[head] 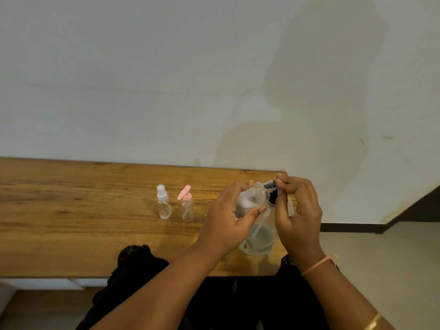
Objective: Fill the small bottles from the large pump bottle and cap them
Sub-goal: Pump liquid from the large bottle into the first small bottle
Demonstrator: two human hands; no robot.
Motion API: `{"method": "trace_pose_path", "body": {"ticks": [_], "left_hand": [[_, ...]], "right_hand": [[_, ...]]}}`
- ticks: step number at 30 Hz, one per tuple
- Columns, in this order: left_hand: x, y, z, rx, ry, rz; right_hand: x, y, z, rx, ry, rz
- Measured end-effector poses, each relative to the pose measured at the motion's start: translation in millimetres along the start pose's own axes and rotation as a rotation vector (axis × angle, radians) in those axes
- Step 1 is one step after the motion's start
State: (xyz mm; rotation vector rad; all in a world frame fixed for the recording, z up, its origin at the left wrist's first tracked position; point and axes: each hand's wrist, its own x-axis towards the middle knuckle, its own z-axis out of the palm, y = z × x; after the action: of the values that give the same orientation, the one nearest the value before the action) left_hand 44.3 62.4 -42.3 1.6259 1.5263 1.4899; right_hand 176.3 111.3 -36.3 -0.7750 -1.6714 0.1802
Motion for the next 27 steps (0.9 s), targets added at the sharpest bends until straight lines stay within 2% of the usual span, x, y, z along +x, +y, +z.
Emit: {"method": "trace_pose_path", "body": {"ticks": [5, 12, 20, 27], "left_hand": [[-2.5, 1.6, -0.3, -0.028, -0.010, -0.017], [-0.7, 4.4, -0.8, -0.032, 0.057, 0.050], [-1.9, 2.5, 0.1, -0.020, -0.019, -0.033], [-2.0, 8.3, -1.6, -0.043, 0.034, 0.013]], "right_hand": [[-3.3, -1.9, -1.5, -0.013, -0.003, 0.017], [3.4, -10.3, -4.0, -0.042, 0.014, -0.025], [-0.6, -0.8, -0.1, 0.051, -0.002, 0.029], [1.5, -9.3, -1.6, 0.018, 0.030, -0.004]]}}
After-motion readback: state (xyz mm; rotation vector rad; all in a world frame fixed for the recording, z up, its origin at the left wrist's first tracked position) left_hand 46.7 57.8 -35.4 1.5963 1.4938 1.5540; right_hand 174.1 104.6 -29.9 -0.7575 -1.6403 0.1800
